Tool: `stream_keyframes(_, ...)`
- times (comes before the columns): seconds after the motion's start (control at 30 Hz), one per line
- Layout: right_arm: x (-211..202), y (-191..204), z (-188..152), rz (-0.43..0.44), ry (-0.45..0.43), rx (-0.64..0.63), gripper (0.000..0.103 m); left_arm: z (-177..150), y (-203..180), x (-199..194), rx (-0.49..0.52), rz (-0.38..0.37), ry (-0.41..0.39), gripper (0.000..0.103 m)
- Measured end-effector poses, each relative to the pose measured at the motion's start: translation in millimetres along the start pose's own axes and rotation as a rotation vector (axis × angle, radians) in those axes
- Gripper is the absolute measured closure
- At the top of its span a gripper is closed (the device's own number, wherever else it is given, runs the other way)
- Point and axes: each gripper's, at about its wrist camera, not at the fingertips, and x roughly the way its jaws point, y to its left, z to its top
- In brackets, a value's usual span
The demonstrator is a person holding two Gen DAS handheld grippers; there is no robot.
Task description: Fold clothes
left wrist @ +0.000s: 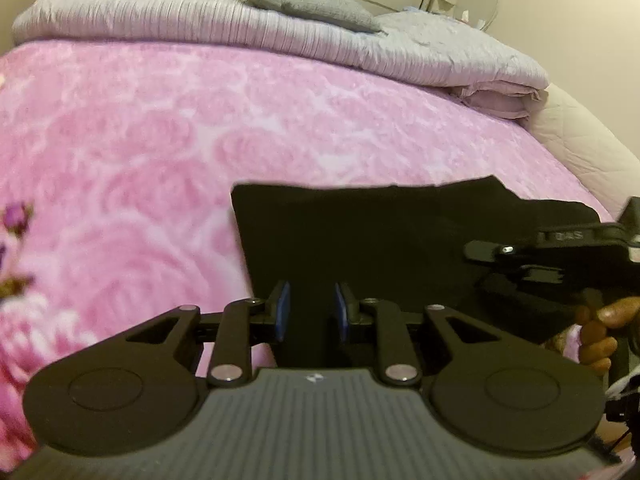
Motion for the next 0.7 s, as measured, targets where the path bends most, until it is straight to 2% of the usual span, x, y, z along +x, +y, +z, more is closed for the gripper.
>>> stream_keyframes(0.07,-25.1,7.6,6.9,-0.023,-0.073,-0.096,0.096,8.0,-5.3,-0.8,0.013,-0.02,-0.008,0.084)
stream_keyframes(0.2,-56.2,-28.6,11.5,-0.053,-0.134,0.007,0.096,19.8,-28.5,14.7,0.055,-0.081,0.007,0.084)
stream_keyframes(0.47,-118.4,-101.0,20.5,-0.111,-0.257,0.211,0.096,13.6,-83.6,66.6,0.154,-0.156,0.105,0.084)
stream_keyframes(0.57,-141.5,-127.9,23.8,-0.132,-0.302,0.287,0.095,10.2,-89.2,74.5,0.158,-0.143,0.128,0.084)
stream_keyframes(0.63,-145.7,-130.2,28.9,-0.136,-0.3,0.27,0.095,9.7,-88.2,77.4,0.149,-0.14,0.135,0.084)
stream_keyframes(0.7,-147.2,-120.8,34.7,-0.184,-0.287,0.165,0.095,12.2,-87.0,79.4,0.147,-0.134,0.143,0.084)
